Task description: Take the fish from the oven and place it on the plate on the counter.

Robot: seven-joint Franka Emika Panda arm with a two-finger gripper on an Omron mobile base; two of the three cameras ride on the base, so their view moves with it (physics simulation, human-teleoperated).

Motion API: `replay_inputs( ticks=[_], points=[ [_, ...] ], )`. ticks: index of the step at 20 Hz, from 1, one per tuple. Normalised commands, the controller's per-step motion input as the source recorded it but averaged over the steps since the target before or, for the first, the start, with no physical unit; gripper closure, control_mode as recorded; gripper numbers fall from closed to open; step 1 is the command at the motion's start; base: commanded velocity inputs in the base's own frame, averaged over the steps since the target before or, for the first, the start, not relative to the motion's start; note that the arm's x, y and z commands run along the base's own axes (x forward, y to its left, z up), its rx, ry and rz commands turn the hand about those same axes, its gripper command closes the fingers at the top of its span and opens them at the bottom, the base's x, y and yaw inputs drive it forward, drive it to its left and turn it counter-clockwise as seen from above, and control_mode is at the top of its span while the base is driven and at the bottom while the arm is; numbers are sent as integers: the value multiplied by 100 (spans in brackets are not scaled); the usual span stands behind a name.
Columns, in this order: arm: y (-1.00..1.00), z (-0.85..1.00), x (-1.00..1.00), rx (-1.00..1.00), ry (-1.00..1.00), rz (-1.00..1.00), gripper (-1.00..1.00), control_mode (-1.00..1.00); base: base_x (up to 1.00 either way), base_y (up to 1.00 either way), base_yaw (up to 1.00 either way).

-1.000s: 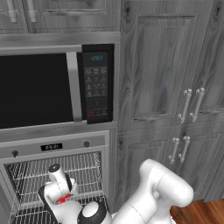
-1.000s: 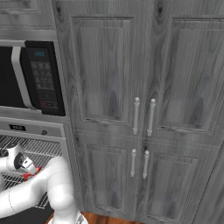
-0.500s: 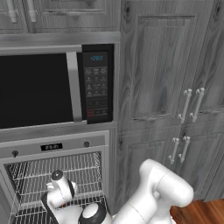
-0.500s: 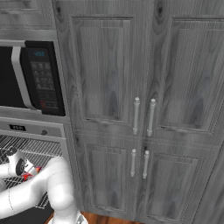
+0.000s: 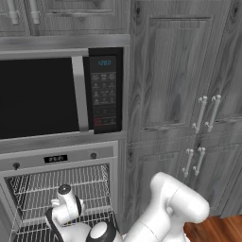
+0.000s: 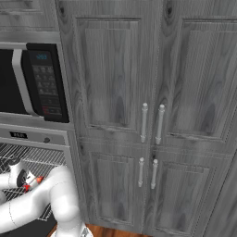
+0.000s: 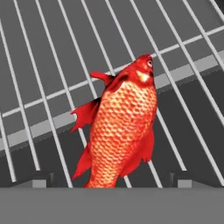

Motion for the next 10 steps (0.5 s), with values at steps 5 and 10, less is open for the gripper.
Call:
replay_inputs(
  ticks=[5,10],
  points=[
    [0,-24,0,-1,14,0,-100,-100,0,0,0],
    [0,-7,5,-5,3,0,-100,-100,0,0,0]
  ],
)
